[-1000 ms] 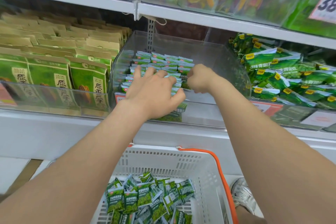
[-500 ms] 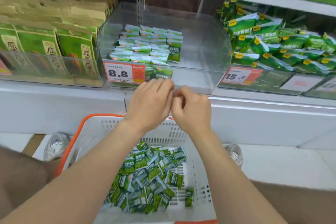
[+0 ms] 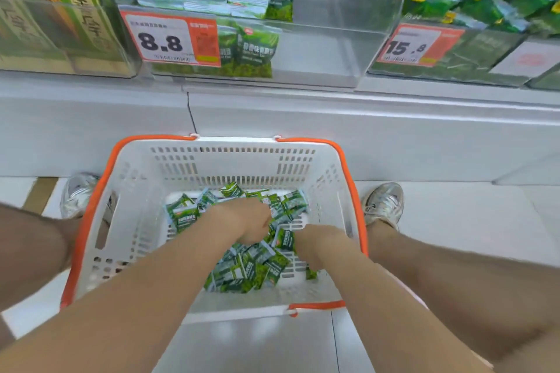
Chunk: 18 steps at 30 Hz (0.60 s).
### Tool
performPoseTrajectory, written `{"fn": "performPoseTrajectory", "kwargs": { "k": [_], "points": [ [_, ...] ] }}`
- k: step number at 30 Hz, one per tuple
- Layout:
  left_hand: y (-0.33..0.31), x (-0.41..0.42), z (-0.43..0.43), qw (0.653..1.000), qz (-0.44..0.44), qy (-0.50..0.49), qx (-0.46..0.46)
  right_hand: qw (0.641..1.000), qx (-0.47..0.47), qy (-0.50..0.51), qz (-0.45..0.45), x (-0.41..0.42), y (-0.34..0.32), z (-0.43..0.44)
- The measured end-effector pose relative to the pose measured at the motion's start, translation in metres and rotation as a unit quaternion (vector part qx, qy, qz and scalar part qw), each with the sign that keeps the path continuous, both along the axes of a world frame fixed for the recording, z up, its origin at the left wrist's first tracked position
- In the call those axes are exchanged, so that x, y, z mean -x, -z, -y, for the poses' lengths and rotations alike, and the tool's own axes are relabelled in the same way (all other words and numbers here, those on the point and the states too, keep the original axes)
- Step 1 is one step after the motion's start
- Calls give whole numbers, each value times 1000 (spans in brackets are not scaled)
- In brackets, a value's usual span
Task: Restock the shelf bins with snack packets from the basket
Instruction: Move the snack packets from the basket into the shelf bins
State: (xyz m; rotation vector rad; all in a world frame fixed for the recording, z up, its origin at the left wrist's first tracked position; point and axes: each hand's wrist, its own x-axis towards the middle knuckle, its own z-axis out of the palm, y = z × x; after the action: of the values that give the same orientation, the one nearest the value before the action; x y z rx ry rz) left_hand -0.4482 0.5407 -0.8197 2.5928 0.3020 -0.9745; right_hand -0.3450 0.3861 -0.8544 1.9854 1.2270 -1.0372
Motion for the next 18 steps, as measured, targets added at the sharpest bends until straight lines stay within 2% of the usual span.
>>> {"fn": "performPoseTrajectory", "kwargs": {
  "k": [7, 9, 14, 18],
  "points": [
    [11, 5, 4, 999, -26, -21, 21, 987, 71, -137, 47, 13, 34, 21],
    [12, 6, 0, 999, -23, -35, 33, 984, 79, -148, 53, 12, 44, 21],
    [16, 8, -7, 998, -23, -38, 33, 994, -14, -100, 45, 9, 47, 11],
    [18, 8, -11, 998, -28, -48, 31, 996, -78, 27, -20, 2, 30, -2]
  ]
}}
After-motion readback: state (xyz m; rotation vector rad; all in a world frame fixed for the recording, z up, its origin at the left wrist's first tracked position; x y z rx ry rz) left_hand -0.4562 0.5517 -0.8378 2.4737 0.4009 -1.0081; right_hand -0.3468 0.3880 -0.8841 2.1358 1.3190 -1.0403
